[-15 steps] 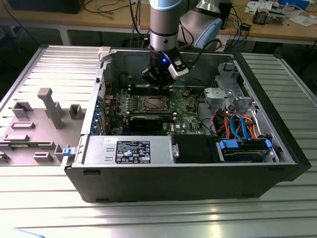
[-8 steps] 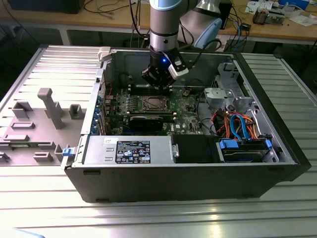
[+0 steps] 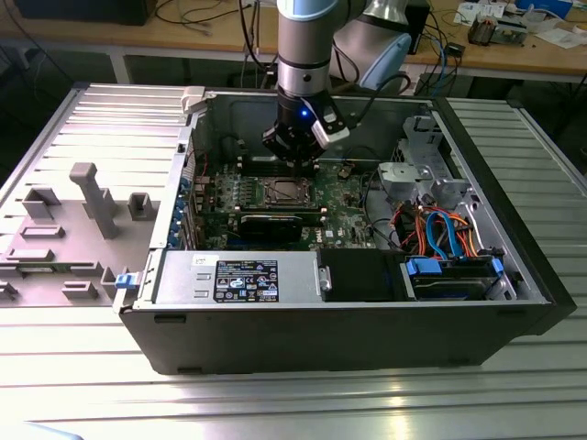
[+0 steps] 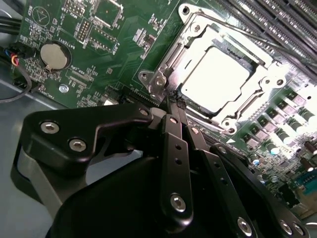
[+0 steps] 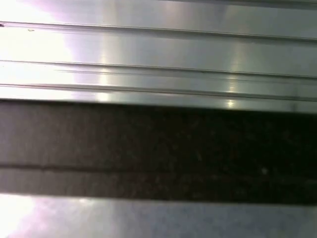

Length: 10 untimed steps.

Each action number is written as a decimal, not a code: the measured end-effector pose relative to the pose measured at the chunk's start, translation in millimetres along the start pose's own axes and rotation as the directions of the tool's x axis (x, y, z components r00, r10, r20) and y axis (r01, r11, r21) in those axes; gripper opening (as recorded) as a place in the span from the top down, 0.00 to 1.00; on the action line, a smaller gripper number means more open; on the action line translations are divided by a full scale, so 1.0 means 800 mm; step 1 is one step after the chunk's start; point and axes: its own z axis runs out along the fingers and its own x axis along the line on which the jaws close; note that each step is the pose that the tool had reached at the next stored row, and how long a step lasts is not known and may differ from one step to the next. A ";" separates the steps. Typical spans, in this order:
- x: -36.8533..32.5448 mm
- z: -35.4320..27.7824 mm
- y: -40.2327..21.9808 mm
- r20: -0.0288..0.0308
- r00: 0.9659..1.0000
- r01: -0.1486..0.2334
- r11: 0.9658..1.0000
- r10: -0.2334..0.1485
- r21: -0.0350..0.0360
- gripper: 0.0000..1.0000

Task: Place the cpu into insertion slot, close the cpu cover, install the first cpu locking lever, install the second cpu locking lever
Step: 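Install the second cpu locking lever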

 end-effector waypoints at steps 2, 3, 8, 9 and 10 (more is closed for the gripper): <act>0.0003 -0.0001 -0.0047 0.000 1.000 0.000 1.000 0.000 0.000 0.89; 0.0003 0.0000 -0.0056 0.000 1.000 0.000 1.000 0.000 0.000 0.89; 0.0004 -0.0026 -0.0090 0.000 1.000 0.000 1.000 0.000 0.000 0.89; 0.0004 -0.0035 -0.0092 0.000 1.000 0.000 1.000 0.000 0.000 0.89; 0.0004 -0.0065 -0.0096 0.000 1.000 0.000 1.000 0.000 0.001 0.89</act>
